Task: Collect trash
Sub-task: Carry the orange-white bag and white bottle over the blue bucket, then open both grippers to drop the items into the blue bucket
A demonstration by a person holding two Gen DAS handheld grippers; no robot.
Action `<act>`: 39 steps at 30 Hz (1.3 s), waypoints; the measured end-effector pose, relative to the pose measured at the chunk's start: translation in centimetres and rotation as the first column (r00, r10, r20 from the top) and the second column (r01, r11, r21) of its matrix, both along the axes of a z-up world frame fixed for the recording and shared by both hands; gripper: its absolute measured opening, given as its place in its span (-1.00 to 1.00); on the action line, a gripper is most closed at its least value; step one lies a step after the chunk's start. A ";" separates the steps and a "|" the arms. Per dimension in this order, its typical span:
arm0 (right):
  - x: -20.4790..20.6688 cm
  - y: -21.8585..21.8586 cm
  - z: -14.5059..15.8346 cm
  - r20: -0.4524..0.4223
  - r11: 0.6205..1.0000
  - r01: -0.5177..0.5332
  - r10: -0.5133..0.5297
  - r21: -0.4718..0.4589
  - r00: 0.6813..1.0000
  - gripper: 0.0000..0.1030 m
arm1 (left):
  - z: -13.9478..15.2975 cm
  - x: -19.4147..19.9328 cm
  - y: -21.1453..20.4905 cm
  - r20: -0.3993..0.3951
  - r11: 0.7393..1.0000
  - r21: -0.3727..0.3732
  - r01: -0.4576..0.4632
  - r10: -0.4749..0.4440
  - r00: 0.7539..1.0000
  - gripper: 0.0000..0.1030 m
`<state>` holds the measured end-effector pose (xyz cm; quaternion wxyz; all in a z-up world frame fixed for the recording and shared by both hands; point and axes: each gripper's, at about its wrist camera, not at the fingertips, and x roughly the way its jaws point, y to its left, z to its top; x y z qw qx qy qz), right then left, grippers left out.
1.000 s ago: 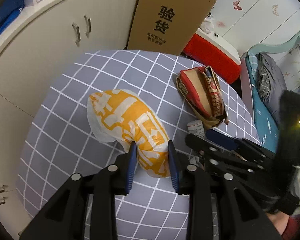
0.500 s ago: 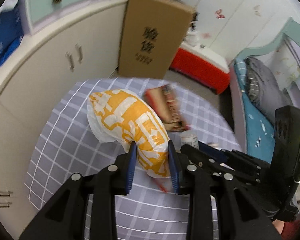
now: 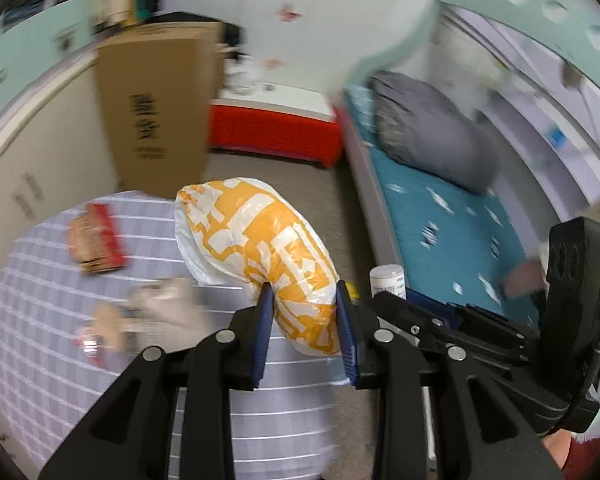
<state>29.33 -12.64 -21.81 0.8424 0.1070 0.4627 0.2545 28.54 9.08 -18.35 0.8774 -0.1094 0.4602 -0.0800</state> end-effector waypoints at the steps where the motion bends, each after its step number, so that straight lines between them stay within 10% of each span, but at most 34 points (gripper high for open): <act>1: -0.2 -1.4 0.1 0.001 1.000 0.019 -0.019 0.000 1.000 -0.50 | 0.0 0.1 -2.4 0.002 1.000 -0.001 0.032 -0.032 1.000 -0.43; 13: -1.1 -16.2 0.8 0.036 0.979 0.202 -0.202 0.001 0.979 -0.46 | -0.2 1.4 -17.6 0.007 0.980 0.051 0.192 -0.193 0.981 -0.43; 16: -0.3 -17.8 0.3 0.027 0.974 0.224 -0.224 0.023 0.974 0.12 | -0.1 1.8 -18.7 0.002 0.977 0.070 0.200 -0.201 0.980 -0.43; 39: -1.7 -25.0 0.3 0.022 0.936 0.348 -0.349 0.053 0.937 0.31 | -1.2 4.4 -26.1 -0.041 0.940 0.135 0.314 -0.311 0.949 -0.41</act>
